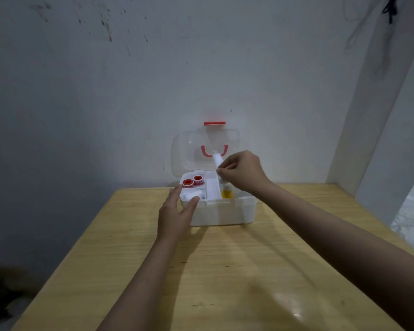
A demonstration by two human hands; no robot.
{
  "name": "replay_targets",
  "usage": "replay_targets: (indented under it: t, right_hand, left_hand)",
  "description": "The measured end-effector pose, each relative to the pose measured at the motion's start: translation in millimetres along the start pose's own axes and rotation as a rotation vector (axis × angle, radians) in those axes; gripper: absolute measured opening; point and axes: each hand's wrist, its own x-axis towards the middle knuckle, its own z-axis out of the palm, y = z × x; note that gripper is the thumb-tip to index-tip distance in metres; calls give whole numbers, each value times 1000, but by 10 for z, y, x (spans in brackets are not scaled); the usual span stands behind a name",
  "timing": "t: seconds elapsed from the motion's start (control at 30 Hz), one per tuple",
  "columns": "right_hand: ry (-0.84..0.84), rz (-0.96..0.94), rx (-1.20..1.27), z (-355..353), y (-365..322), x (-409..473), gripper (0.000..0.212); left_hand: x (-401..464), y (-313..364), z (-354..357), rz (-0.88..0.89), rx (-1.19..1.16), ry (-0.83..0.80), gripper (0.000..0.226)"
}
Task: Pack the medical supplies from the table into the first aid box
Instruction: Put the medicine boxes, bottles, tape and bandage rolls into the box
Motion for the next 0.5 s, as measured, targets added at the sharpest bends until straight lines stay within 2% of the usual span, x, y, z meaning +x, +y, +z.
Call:
replay_targets:
  t: [0.17,0.3,0.43,0.5]
  right_hand:
    - [-143,38,-228,327,-107,185,11]
    - [-191,20,-374,540,-61,209,12]
    - [-211,-6,-451,599,-7,185,8]
    - [-203,7,-432,565,27,207,13]
  left_hand:
    - [12,-11,-12,29,5,-4,63]
    - [19,-22,-12,46,7,3,63]
    - [26,-29,-10,51,4,12,63]
    - [28,-34,-8,55,9,14,62]
